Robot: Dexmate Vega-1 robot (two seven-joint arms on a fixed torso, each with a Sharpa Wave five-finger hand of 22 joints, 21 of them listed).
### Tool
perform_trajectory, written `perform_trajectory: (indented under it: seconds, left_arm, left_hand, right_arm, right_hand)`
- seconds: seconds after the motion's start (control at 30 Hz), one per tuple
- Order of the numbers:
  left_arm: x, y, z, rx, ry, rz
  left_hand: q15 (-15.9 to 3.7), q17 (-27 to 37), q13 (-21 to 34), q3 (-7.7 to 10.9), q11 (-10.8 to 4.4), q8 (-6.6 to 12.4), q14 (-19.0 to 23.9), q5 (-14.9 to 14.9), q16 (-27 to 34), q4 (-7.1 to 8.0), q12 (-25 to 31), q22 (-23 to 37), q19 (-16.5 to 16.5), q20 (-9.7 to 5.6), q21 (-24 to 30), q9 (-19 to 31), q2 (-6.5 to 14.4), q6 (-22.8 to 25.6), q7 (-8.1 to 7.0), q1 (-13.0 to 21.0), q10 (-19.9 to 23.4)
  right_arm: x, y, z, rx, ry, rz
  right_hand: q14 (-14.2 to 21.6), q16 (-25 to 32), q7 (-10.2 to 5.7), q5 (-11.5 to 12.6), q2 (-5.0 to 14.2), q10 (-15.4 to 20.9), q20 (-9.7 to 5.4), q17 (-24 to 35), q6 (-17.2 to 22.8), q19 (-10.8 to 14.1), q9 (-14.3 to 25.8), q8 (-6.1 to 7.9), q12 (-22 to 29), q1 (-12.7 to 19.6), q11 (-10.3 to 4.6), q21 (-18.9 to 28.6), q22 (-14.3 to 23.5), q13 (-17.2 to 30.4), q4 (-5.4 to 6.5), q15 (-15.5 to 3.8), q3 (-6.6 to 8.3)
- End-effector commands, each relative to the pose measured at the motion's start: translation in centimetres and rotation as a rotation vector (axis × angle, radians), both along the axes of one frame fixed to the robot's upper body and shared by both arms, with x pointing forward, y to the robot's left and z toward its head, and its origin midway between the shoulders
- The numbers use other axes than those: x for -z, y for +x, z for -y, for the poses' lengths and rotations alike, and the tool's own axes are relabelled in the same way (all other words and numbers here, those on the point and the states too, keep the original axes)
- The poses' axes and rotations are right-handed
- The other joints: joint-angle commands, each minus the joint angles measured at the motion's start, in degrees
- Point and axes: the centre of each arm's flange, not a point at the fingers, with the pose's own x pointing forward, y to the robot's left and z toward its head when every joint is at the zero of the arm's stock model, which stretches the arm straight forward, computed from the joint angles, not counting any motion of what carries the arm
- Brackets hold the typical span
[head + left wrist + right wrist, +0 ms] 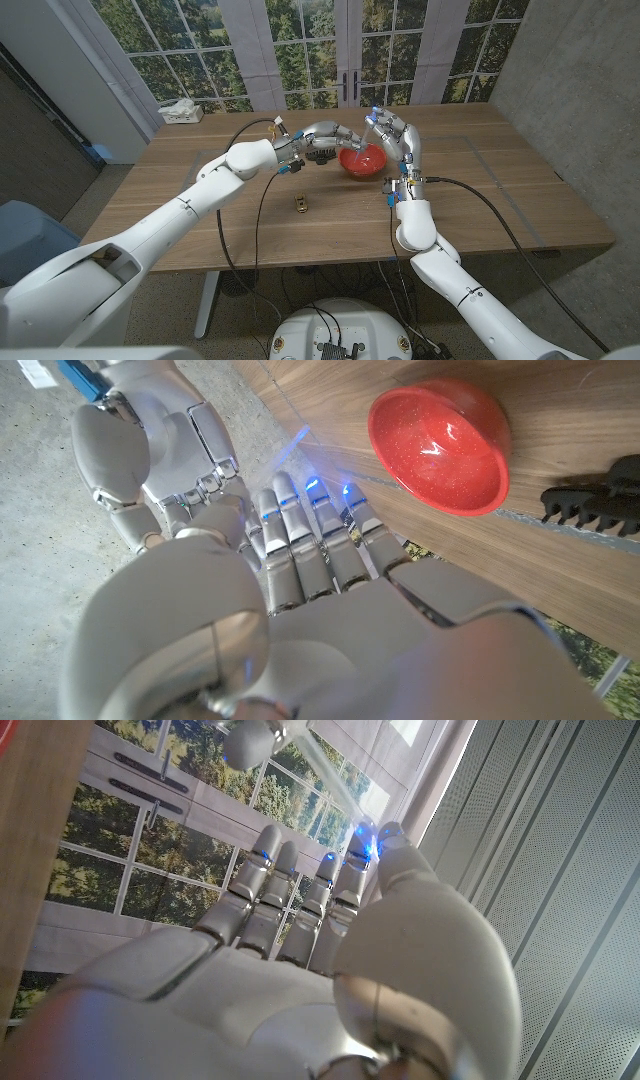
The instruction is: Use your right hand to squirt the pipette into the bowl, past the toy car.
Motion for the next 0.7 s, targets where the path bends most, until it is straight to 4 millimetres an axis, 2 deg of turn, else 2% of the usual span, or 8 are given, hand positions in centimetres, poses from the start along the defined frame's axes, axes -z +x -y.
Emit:
perform_trajectory:
  seconds: [0.03, 0.07, 0.13, 0.2, 0.47, 0.7]
  left_arm:
    - [-0.4, -0.3, -1.8, -0.041, -0.066, 0.029]
    - [-0.4, -0.3, -2.0, -0.047, -0.074, 0.031]
    - [-0.5, -0.4, -2.4, -0.055, -0.094, 0.036]
    - [-0.6, -0.6, -2.9, -0.065, -0.109, 0.041]
    - [-0.4, -0.9, -5.1, -0.086, -0.201, 0.034]
    - [0.7, -1.1, -6.4, -0.125, -0.226, 0.010]
  left_hand:
    - [-1.09, 0.13, -0.35, -1.91, 2.02, 0.23, -8.08, 0.47, -0.80, 0.12, -1.13, 0.26, -3.74, 0.56, -1.31, -0.15, -1.05, -11.70, -1.57, -2.14, -12.58]
    - [-0.73, 0.14, -0.50, -2.30, 2.33, 0.30, -10.07, 0.50, -0.63, 0.20, -1.10, 0.24, -5.40, 0.83, -1.80, -0.20, -1.03, -14.68, -1.60, -2.62, -15.91]
    - [-0.03, 0.05, -0.64, -2.80, 2.69, 0.39, -12.60, 0.50, -0.73, 0.25, -1.04, 0.26, -6.46, 0.82, -1.92, -0.25, -1.27, -17.68, -1.76, -3.26, -19.28]
    - [0.57, -0.02, -0.74, -3.16, 3.40, 0.61, -14.59, 0.48, -0.86, 0.32, -1.17, 0.27, -7.36, 1.07, -2.05, -0.27, -1.42, -18.91, -1.95, -3.82, -22.11]
    - [0.84, 0.23, -0.83, -4.24, 3.80, 1.05, -15.53, 0.23, -0.30, 1.64, -0.51, 0.30, -7.92, 0.78, -1.95, -0.31, -1.42, -19.15, -2.49, -6.71, -23.32]
    - [0.89, 0.34, -0.88, -4.72, 3.92, 1.27, -15.23, 0.14, 0.06, 2.27, -0.18, 0.31, -7.94, 0.84, -1.84, -0.33, -1.36, -18.81, -2.65, -8.27, -23.18]
  right_arm:
    - [-0.1, 0.1, 0.3, 0.004, 0.003, 0.002]
    - [-0.1, 0.1, 0.3, 0.011, 0.003, 0.003]
    - [-0.2, 0.2, 0.4, 0.007, 0.007, 0.003]
    - [-0.2, 0.2, 0.4, 0.016, 0.012, 0.005]
    - [-0.6, 0.4, 0.7, 0.023, 0.030, 0.013]
    - [-1.2, 0.7, 0.8, 0.028, 0.073, 0.043]
  right_hand:
    - [0.29, -0.17, 0.11, 0.06, 0.46, 0.47, -0.18, 0.02, 0.52, -0.09, 0.17, 0.16, 0.36, 0.35, -0.07, 0.58, 0.07, 0.25, 0.05, -8.63, 0.41]
    - [0.29, -0.21, 0.11, 0.05, 0.47, 0.49, -0.17, -0.02, 0.55, -0.10, 0.17, 0.16, 0.36, 0.33, -0.04, 0.59, 0.07, 0.26, 0.06, -8.60, 0.43]
    - [0.34, -0.21, 0.11, 0.01, 0.44, 0.71, -0.19, -0.02, 0.51, -0.15, 0.18, 0.12, 0.43, 0.30, 0.07, 0.63, 0.07, 0.25, 0.08, -8.57, 0.43]
    - [0.38, -0.13, 0.03, -0.03, 0.41, 0.67, -0.20, 0.06, 0.48, -0.20, 0.19, 0.08, 0.41, 0.26, 0.06, 0.66, 0.07, 0.26, 0.10, -8.56, 0.38]
    - [0.39, -0.07, -0.13, -0.13, 0.40, 0.95, -0.16, 0.17, 0.49, -0.26, 0.20, -0.01, 0.49, 0.19, -0.11, 0.83, 0.07, 0.29, 0.15, -8.57, 0.35]
    - [0.57, 0.06, -1.12, -0.19, 0.38, 1.54, -0.08, 0.29, 0.58, -0.18, 0.20, -0.08, 0.66, -0.13, 0.19, 1.09, 0.06, 0.29, 0.33, -8.42, 0.24]
